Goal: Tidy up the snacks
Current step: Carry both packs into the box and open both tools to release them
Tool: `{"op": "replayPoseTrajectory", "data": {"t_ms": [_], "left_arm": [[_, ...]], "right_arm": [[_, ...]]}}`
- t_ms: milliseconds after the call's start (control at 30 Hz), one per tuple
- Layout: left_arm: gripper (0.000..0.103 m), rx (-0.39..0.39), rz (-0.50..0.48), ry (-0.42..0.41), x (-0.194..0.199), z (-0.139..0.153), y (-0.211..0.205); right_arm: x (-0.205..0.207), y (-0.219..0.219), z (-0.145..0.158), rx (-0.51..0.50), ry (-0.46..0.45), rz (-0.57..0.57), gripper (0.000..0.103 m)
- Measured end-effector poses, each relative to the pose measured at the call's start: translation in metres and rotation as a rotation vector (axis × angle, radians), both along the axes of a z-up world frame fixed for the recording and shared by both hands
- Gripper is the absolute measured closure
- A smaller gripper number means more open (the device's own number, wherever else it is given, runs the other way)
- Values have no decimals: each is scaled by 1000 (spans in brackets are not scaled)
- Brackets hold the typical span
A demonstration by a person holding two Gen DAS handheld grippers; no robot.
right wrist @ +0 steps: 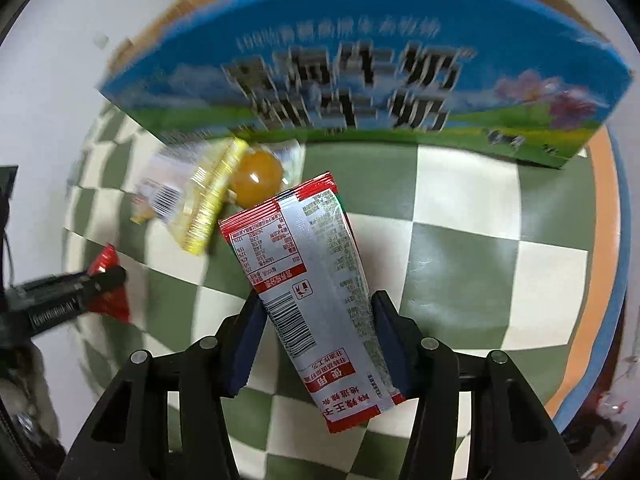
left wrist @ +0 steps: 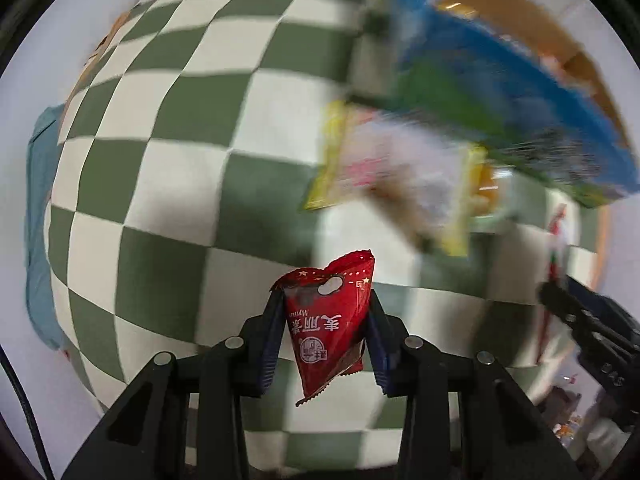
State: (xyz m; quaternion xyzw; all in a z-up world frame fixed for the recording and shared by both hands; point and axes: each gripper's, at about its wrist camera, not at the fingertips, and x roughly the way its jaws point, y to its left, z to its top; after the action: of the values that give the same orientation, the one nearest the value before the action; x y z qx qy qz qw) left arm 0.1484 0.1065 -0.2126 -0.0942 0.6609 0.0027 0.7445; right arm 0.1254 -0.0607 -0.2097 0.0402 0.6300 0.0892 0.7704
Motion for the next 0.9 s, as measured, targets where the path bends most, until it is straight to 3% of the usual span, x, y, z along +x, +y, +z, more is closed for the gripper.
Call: {"op": "replayPoseTrajectory", "data": {"t_ms": [133, 267, 400, 467, 600, 733, 900], "left_arm": [[68, -90, -47, -87, 11, 51, -34], [68, -137, -106, -178, 55, 97, -61], [68, -107, -170, -286, 106, 128, -81], [68, -77, -179, -299, 128, 139, -87], [67, -24, -173, -270, 182, 133, -90], [67, 71, -158, -220, 230, 104, -84], [65, 74, -144, -143, 263, 72, -77]], "right_arm": [[-3, -12, 44, 85, -61, -26, 47], [11, -31, 103, 144, -158, -60, 47], [51, -66, 157, 138, -267, -111, 47], [78, -83, 173, 99, -309, -149, 47], [131, -105, 172, 35, -303, -201, 47], [173, -118, 143, 7, -224, -240, 47], [205, -128, 112, -12, -151, -293, 45]]}}
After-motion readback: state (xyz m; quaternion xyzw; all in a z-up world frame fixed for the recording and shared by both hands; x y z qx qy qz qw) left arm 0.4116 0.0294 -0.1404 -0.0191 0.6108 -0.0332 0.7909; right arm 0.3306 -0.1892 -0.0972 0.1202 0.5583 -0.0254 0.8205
